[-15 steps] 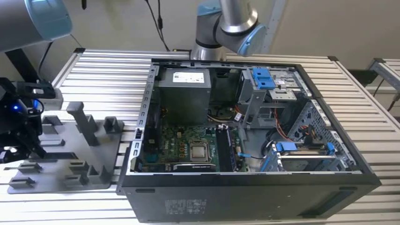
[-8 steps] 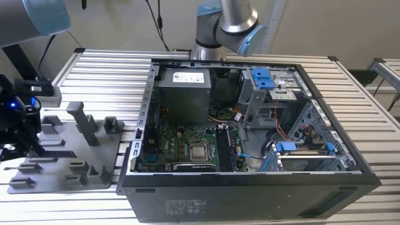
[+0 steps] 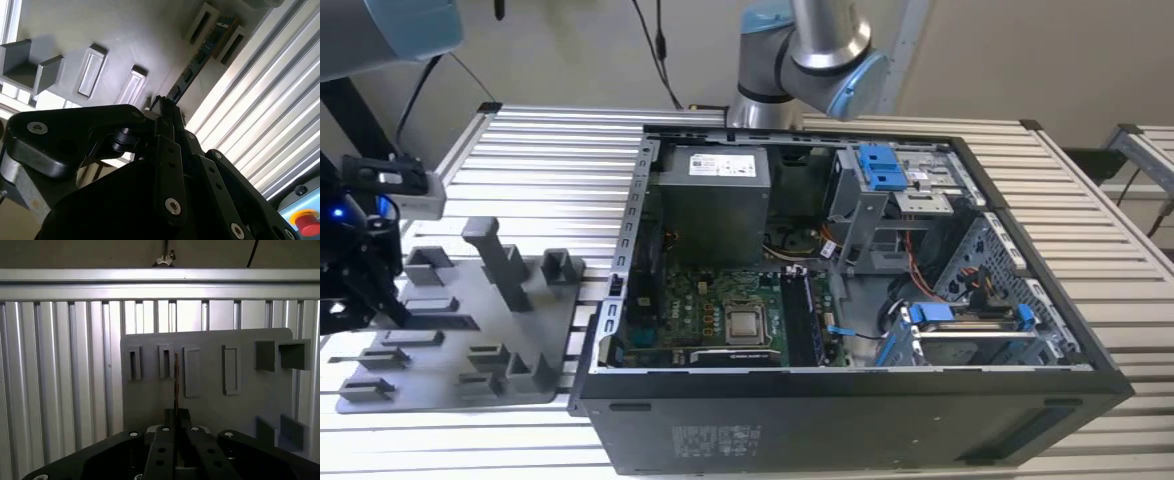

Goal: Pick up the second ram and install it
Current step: 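Pick up the second ram and move it above second insertion slot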

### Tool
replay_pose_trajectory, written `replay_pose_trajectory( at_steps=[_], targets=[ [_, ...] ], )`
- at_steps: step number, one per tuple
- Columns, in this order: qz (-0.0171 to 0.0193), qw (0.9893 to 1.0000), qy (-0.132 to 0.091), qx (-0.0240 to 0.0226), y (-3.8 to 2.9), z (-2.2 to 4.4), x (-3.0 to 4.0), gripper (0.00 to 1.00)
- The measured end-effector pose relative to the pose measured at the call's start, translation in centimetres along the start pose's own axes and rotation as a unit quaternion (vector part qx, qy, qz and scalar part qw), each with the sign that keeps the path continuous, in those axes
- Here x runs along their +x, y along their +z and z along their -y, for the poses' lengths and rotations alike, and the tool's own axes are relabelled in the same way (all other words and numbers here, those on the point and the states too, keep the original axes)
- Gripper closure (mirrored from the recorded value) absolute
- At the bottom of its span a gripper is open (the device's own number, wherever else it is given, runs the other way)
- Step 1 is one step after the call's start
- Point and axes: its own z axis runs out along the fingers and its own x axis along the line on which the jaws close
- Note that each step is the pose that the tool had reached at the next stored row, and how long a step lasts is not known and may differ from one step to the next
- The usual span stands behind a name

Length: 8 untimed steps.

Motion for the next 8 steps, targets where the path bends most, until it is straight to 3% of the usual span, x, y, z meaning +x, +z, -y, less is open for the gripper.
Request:
replay_pose_trajectory(
  at_steps=[8],
  targets=[
    [0.0013,1.0000,0.000,0.0000,-1.34,-0.02,-0.05,0.86]
  ],
)
